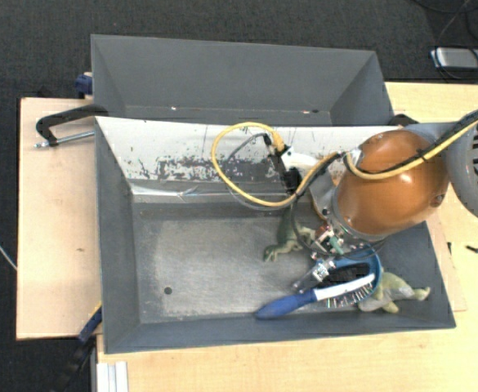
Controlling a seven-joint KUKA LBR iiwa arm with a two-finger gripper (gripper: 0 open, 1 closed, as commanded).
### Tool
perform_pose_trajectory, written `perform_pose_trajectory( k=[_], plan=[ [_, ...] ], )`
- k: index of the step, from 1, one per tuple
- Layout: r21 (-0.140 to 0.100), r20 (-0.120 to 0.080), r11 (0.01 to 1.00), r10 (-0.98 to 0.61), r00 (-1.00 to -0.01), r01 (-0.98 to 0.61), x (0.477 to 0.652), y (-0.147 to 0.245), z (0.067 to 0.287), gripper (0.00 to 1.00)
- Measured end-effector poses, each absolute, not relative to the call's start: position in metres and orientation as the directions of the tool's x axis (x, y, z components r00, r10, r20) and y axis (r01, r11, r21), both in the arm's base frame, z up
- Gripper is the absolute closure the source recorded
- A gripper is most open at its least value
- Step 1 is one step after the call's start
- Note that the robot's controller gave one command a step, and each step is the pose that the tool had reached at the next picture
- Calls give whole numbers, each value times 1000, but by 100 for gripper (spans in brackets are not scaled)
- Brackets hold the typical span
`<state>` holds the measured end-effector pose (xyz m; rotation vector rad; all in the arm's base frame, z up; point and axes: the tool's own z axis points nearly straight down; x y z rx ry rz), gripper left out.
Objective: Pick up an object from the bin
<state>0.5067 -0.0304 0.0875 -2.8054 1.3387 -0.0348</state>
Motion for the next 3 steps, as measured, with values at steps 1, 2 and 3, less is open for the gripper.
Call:
perform_pose_trajectory(
  k=[1, 2, 3],
  plan=[
    [-52, 23, -816, -578, 816, -576, 524, -61, 83, 0],
    [-29, 22, -824, -566, 824, -565, 521, -67, 79, 100],
    [-9, 7, -739, -673, 739, -673, 565, -83, 203, 100]
  ],
)
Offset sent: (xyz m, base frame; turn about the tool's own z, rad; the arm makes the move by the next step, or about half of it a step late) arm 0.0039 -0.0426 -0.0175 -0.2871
